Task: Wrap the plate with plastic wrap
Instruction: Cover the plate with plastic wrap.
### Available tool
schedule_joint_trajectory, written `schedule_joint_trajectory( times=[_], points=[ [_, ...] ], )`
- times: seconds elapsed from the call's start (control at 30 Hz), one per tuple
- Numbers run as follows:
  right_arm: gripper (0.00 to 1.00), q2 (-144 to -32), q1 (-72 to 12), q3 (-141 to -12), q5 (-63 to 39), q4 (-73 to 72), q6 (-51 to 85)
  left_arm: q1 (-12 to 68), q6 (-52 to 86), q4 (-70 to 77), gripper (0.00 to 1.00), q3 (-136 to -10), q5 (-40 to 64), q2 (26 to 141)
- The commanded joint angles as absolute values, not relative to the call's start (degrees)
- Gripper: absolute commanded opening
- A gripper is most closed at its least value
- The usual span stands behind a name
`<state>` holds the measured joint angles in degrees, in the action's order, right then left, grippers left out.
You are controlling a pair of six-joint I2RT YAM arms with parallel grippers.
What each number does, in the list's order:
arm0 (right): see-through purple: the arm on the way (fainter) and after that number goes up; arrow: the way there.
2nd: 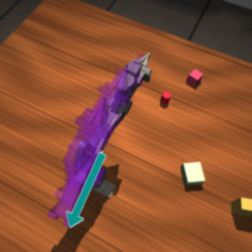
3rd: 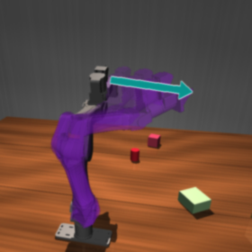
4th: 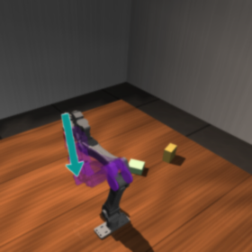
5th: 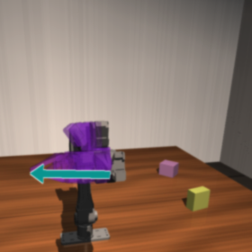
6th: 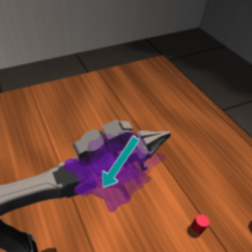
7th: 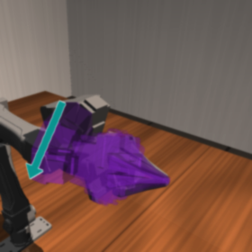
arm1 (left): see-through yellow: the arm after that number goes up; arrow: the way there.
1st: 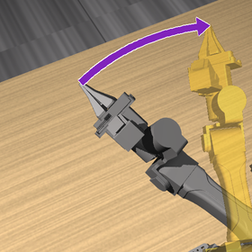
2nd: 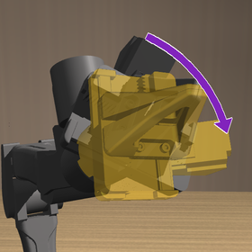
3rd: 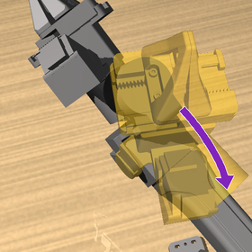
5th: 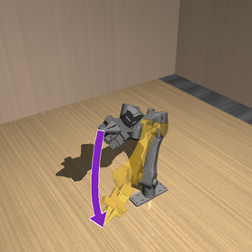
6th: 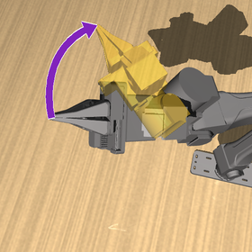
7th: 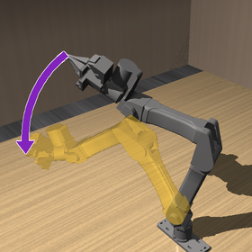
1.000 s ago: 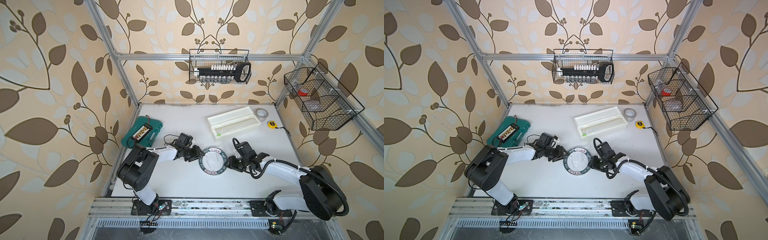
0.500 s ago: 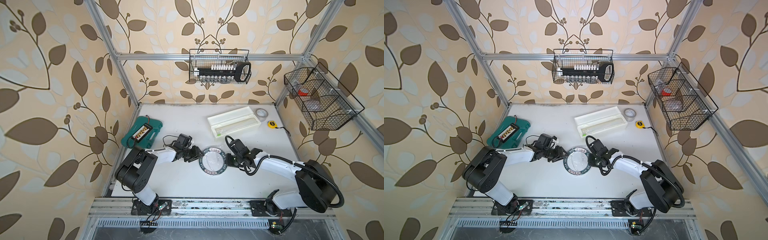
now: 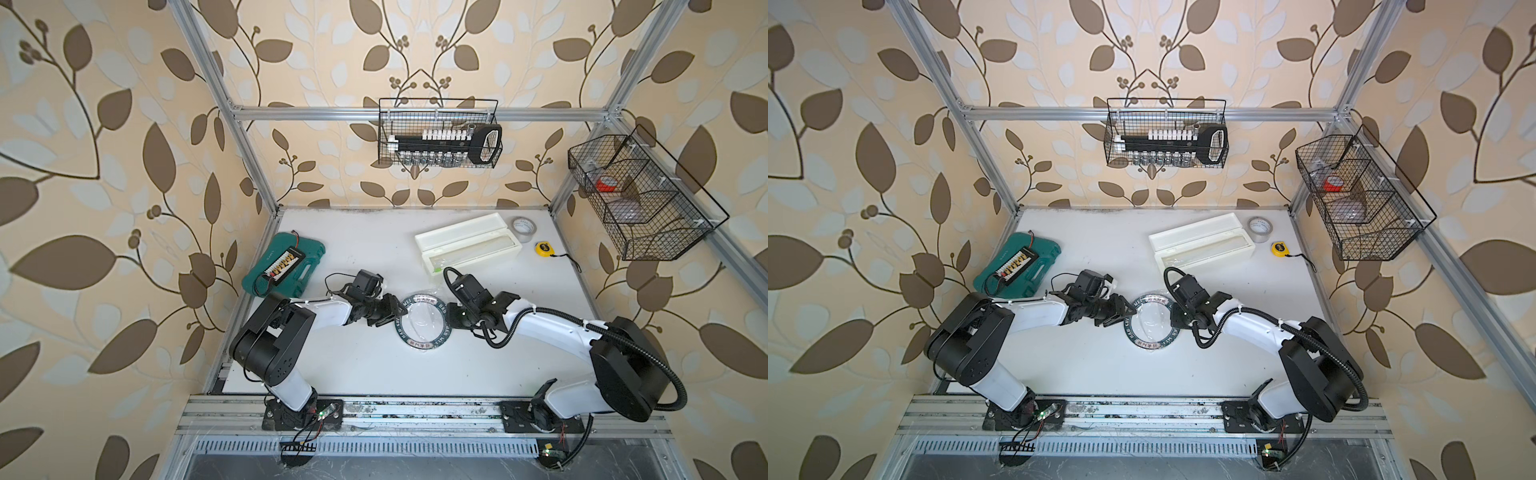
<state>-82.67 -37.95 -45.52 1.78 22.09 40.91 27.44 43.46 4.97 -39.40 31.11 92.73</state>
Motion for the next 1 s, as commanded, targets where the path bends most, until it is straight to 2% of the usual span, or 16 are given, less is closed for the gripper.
schedule_joint_trajectory(
  times=[0.0, 0.33, 0.53, 0.77, 0.97],
  points=[
    [0.29, -82.99, -38.59, -47.10, 3.00, 23.70, 40.19, 27.81, 42.98, 6.06, 0.51, -39.02, 31.11, 91.73],
    [0.21, -88.49, -38.58, -46.71, 1.10, 19.87, 40.65, 27.85, 42.78, 5.63, 0.51, -39.15, 30.89, 91.72],
    [0.00, -86.49, -38.34, -46.67, 2.53, 20.95, 40.27, 27.79, 42.47, 5.30, 0.51, -39.03, 30.74, 91.74],
    [0.00, -80.45, -33.92, -44.06, 1.39, 22.27, 38.44, 27.77, 41.93, 4.62, 0.51, -38.75, 30.50, 91.49],
    [0.00, -82.44, -29.83, -40.84, -1.09, 19.37, 37.12, 27.77, 41.83, 4.40, 0.51, -38.91, 30.66, 91.49]
  ],
)
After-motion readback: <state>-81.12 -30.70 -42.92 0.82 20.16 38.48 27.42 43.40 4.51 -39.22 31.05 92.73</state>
